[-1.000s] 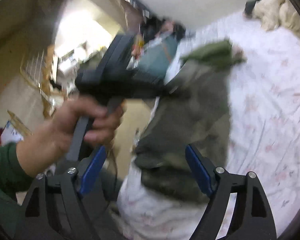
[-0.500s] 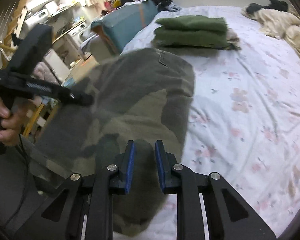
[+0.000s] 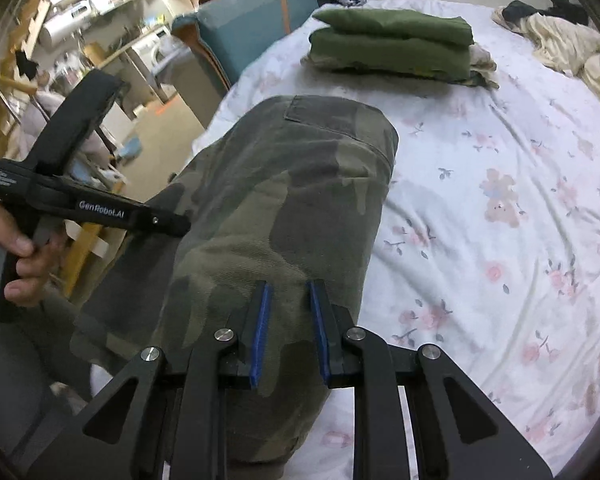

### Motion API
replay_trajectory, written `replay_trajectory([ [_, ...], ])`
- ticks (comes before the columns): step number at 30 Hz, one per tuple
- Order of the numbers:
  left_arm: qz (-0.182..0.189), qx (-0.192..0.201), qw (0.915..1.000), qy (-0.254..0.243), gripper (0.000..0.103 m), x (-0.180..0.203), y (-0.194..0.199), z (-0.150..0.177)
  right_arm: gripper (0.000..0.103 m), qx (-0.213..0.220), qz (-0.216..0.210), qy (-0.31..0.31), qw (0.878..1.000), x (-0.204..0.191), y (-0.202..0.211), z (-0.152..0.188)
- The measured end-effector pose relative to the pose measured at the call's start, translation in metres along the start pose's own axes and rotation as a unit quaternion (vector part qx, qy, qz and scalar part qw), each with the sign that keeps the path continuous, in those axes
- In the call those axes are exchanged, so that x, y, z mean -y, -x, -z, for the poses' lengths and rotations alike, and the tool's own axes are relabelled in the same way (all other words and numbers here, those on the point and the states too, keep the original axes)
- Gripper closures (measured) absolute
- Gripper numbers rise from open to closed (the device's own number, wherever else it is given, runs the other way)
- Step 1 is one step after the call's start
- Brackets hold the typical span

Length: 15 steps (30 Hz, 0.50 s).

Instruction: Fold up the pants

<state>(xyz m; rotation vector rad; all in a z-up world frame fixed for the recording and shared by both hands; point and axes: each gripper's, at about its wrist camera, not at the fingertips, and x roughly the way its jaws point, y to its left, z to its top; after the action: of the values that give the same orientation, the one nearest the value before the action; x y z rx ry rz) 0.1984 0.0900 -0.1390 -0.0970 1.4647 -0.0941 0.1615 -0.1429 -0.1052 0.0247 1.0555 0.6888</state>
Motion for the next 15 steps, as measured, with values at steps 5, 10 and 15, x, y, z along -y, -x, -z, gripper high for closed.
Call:
replay_trajectory([
  [5, -0.136, 0.062, 0.9884, 0.026, 0.031, -0.009, 0.019, -0.002, 0.082, -0.035, 0.024, 0.022, 0.999, -0.001, -0.013, 0.007],
  [10, -0.021, 0.196, 0.9803, 0.004, 0.031, 0.015, 0.069, 0.0, 0.082, -0.021, -0.003, -0.012, 1.0, 0.009, -0.011, 0.011],
  [15, 0.022, 0.132, 0.9884, -0.073, 0.055, 0.054, 0.031, -0.009, 0.079, -0.024, -0.042, -0.052, 0.998, 0.024, -0.009, 0.013],
])
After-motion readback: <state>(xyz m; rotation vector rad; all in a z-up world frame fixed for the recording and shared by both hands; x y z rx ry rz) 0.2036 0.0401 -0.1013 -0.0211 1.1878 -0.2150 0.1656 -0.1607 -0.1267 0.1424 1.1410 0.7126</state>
